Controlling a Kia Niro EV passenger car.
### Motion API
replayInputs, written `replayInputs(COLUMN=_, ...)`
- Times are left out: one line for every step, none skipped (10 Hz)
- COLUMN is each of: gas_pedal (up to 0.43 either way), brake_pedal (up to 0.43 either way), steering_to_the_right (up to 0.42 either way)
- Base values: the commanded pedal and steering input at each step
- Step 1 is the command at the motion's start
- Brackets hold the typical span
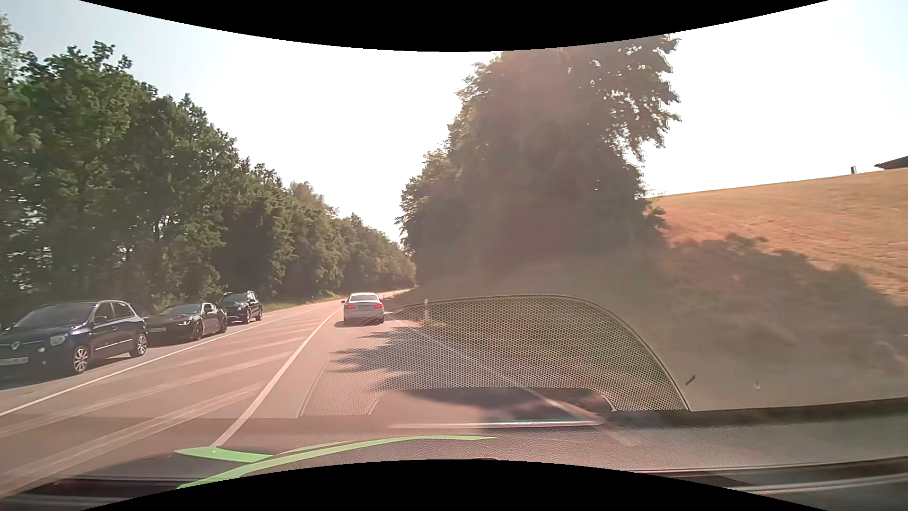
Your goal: Follow the waypoints while adhering to traffic rules and regulations
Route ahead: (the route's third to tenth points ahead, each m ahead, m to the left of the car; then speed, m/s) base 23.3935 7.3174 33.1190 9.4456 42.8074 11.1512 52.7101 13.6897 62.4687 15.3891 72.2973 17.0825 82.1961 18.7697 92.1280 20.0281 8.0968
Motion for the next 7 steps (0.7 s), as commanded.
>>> replayInputs(gas_pedal=0.220, brake_pedal=0.000, steering_to_the_right=-0.181)
replayInputs(gas_pedal=0.228, brake_pedal=0.000, steering_to_the_right=-0.166)
replayInputs(gas_pedal=0.240, brake_pedal=0.000, steering_to_the_right=-0.150)
replayInputs(gas_pedal=0.248, brake_pedal=0.000, steering_to_the_right=-0.137)
replayInputs(gas_pedal=0.248, brake_pedal=0.000, steering_to_the_right=-0.119)
replayInputs(gas_pedal=0.248, brake_pedal=0.000, steering_to_the_right=-0.098)
replayInputs(gas_pedal=0.260, brake_pedal=0.000, steering_to_the_right=-0.076)
